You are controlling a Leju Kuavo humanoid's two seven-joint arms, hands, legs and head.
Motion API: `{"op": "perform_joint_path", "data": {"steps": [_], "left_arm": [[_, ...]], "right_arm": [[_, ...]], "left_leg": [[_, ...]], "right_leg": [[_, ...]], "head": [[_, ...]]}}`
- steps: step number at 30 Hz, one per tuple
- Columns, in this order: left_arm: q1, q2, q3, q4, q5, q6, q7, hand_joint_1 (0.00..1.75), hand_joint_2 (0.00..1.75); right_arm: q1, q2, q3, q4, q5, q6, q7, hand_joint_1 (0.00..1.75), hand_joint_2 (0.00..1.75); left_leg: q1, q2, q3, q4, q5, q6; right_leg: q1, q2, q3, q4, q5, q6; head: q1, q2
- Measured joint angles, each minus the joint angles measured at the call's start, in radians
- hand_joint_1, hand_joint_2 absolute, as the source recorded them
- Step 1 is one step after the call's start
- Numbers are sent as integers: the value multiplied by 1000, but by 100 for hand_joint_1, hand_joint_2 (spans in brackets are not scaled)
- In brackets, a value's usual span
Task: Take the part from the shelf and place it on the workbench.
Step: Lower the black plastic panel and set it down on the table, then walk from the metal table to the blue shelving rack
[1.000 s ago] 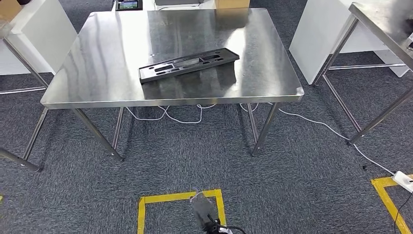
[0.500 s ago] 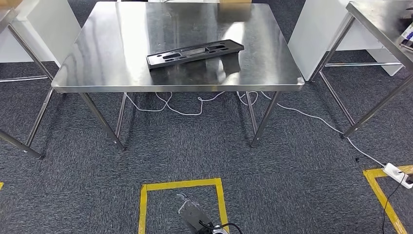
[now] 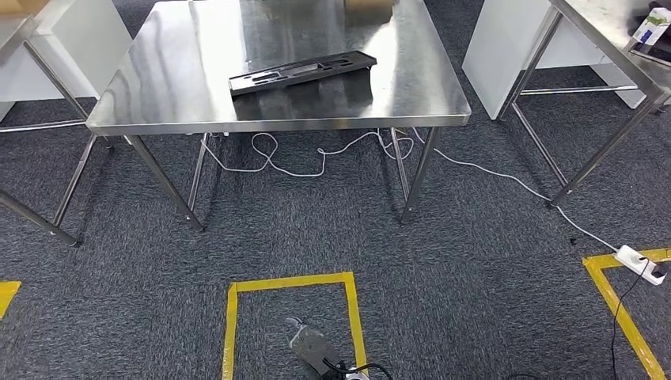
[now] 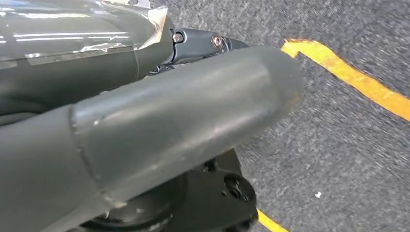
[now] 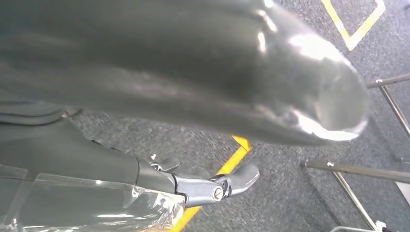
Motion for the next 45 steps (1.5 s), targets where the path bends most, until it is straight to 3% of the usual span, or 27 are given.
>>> {"op": "perform_joint_path", "data": {"steps": [2, 4, 5, 8, 9, 11, 13, 14, 16, 17, 19, 21, 23, 24, 27, 28, 29, 31, 33, 35, 36, 38, 39, 41, 43, 44, 45], "left_arm": [[-1, 2, -5, 0, -5, -3, 0, 0, 0], [-4, 5, -9, 0, -10, -7, -2, 0, 0], [-5, 6, -10, 0, -12, -8, -3, 0, 0], [-5, 9, -12, 0, -16, -11, -5, 0, 0], [-5, 9, -13, 0, -17, -11, -6, 0, 0], [-5, 9, -13, 0, -19, -12, -8, 0, 0], [-5, 11, -14, 0, -25, -16, -11, 0, 0], [-5, 11, -14, 0, -29, -19, -12, 0, 0], [-6, 13, -15, 0, -34, -27, -13, 0, 0], [-6, 13, -15, 0, -35, -29, -14, 0, 0], [-7, 14, -15, 0, -35, -33, -15, 0, 0], [-9, 16, -15, -1, -35, -33, -15, 0, 0], [-8, 18, -15, -1, -35, -33, -14, 0, 0], [-7, 20, -15, 0, -35, -32, -14, 0, 0], [-6, 24, -15, 0, -35, -32, -11, 0, 0], [-7, 25, -15, 0, -36, -32, -8, 0, 0], [-7, 26, -15, 0, -38, -32, -5, 0, 0], [-7, 27, -15, 0, -45, -33, 2, 0, 0], [-8, 28, -15, -1, -50, -34, 5, 0, 0], [-10, 30, -15, -2, -54, -34, 6, 0, 0], [-12, 31, -15, -2, -56, -34, 6, 0, 0], [-14, 31, -15, -1, -59, -33, 8, 0, 0], [-16, 30, -15, 0, -62, -32, 10, 0, 0], [-18, 27, -15, 2, -67, -29, 16, 0, 0], [-17, 25, -15, 3, -71, -25, 21, 0, 0], [-16, 24, -15, 5, -73, -23, 24, 0, 0], [-16, 22, -15, 6, -75, -20, 27, 0, 0]], "right_arm": [[0, 0, 0, 1, -9, 9, -2, 0, 0], [0, 1, 0, 1, -14, 12, -6, 0, 0], [0, 1, 0, 1, -16, 12, -8, 0, 0], [1, 1, -1, 2, -24, 17, -13, 0, 0], [1, 0, -1, 3, -28, 19, -14, 0, 0], [2, -1, -3, 4, -39, 26, -16, 0, 0], [4, -1, -6, 4, -56, 32, -18, 0, 0], [5, -1, -9, 5, -66, 30, -20, 0, 0], [7, -2, -20, 5, -85, 2, -28, 0, 0], [8, -2, -29, 4, -96, -30, -36, 0, 0], [10, -2, -55, -2, -136, -92, -50, 0, 0], [10, -4, -96, -10, -191, -115, -57, 0, 0], [12, -7, -137, -13, -221, -117, -59, 0, 0], [14, -9, -153, -14, -226, -117, -59, 0, 0], [18, -12, -184, -17, -235, -146, -54, 0, 0], [19, -15, -197, -18, -243, -177, -42, 0, 0], [20, -20, -213, -17, -253, -215, -24, 0, 0], [25, -43, -257, -9, -280, -282, 22, 0, 0], [37, -73, -306, 4, -300, -309, 51, 0, 0], [50, -94, -346, 15, -308, -316, 65, 0, 0], [54, -101, -360, 20, -310, -322, 74, 0, 0], [62, -112, -385, 35, -317, -333, 106, 0, 0], [68, -119, -397, 44, -321, -334, 125, 0, 0], [85, -134, -420, 60, -330, -330, 156, 0, 0], [100, -150, -439, 73, -337, -325, 180, 0, 0], [106, -158, -446, 80, -340, -324, 191, 0, 0], [112, -164, -453, 86, -342, -324, 199, 0, 0]], "left_leg": [[4, -1, 90, -99, 41, 0], [4, -3, 178, -225, 37, 5], [1, -5, 198, -262, 26, 9], [-4, -2, 184, -287, 36, 32], [-3, 1, 173, -290, 48, 44], [-3, 6, 147, -294, 73, 60], [-5, 9, 114, -293, 100, 63], [-5, 11, 97, -292, 114, 61], [-4, 14, 64, -291, 143, 55], [-4, 14, 48, -290, 157, 51], [-5, 13, 26, -289, 184, 38], [-6, 13, 20, -295, 210, 26], [-1, 12, 16, -303, 223, 14], [2, 11, 9, -294, 203, 9], [6, 7, -20, -152, 42, -1], [7, 5, -28, -83, 3, -3], [7, 4, -30, -28, -9, -5], [6, 3, 9, -8, 28, -1], [4, 0, 115, -125, 56, 13], [-2, -3, 206, -258, 33, 27], [-6, -3, 223, -289, 21, 33], [-11, 0, 215, -310, 37, 46], [-11, 1, 207, -319, 52, 54], [-6, 4, 184, -336, 88, 66], [-6, 7, 151, -337, 117, 67], [-5, 9, 134, -336, 131, 64], [-3, 11, 116, -335, 145, 60]], "right_leg": [[-1, 0, -29, 17, 11, 7], [4, 0, -52, 34, 20, 17], [6, -1, -59, 39, 27, 23], [9, -1, -77, 46, 39, 46], [9, 1, -86, 62, 20, 47], [5, 5, -114, 149, -64, 38], [2, 8, -137, 274, -138, 37], [0, 8, -136, 317, -144, 45], [-2, 8, -92, 313, -100, 71], [-4, 8, -42, 257, -77, 78], [0, 10, 79, 84, -85, 70], [8, 13, 136, -20, -112, 54], [6, 14, 120, -22, -100, 37], [3, 13, 110, -21, -89, 25], [3, 9, 71, -20, -49, -7], [7, 7, 58, -18, -36, -11], [10, 6, 44, -15, -24, -11], [15, 5, 11, -4, -5, -6], [17, 4, -21, 13, 8, 1], [19, 5, -40, 25, 21, 11], [17, 5, -46, 26, 29, 19], [15, 5, -55, 26, 44, 34], [15, 6, -63, 33, 35, 37], [13, 10, -91, 94, -34, 32], [5, 13, -124, 212, -121, 31], [0, 13, -130, 266, -140, 39], [-7, 13, -122, 293, -135, 54]], "head": [[0, 0], [0, 0], [1, 0], [2, 0], [3, 0], [4, 0], [5, 0], [5, 0], [5, 0], [5, 0], [5, 0], [4, 0], [2, 0], [2, 0], [-3, 0], [-4, 0], [-4, 0], [-4, 0], [-4, 0], [-3, 0], [-4, 0], [-4, 0], [-4, 0], [-1, 0], [1, 0], [2, 0], [2, 0]]}}
